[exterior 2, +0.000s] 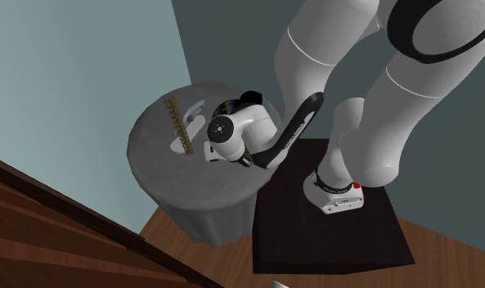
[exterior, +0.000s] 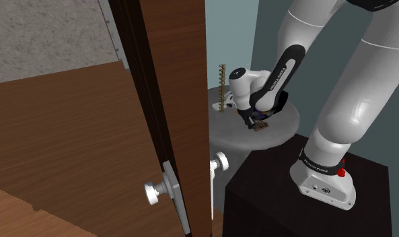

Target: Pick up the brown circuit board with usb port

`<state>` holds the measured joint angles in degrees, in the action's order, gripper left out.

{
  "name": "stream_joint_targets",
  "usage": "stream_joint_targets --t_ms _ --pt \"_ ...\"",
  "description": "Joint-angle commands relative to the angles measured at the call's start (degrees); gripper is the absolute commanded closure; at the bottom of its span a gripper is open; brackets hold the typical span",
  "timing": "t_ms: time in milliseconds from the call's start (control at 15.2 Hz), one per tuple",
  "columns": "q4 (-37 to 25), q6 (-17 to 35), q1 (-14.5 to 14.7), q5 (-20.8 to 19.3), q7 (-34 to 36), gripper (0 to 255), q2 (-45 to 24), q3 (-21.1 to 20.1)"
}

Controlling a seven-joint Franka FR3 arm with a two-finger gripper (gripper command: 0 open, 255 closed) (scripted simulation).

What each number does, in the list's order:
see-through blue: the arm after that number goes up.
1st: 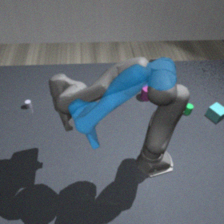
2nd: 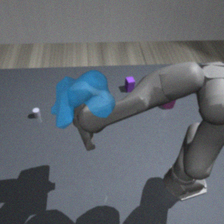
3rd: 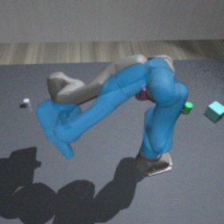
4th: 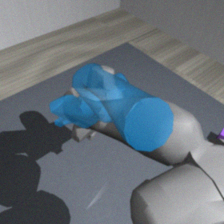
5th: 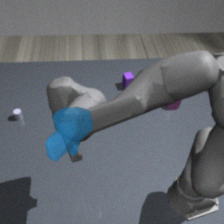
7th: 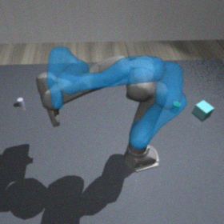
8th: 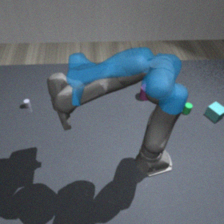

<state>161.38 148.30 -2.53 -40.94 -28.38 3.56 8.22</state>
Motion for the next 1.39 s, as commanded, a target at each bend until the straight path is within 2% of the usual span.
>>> stream_joint_targets --t_ms 0,330,792,1320 --pt "0.0 0.02 0.0 -0.02 0.02 255 -0.03 0.0" --pt "0.04 0.11 -0.07 -0.16 0.06 255 -0.07 0.06" --pt "0.59 -6.36 1.11 5.19 -5.34 255 7.56 -0.13" --pt "-0.11 -14.24 2.48 9.49 -9.94 255 15.24 -0.2"
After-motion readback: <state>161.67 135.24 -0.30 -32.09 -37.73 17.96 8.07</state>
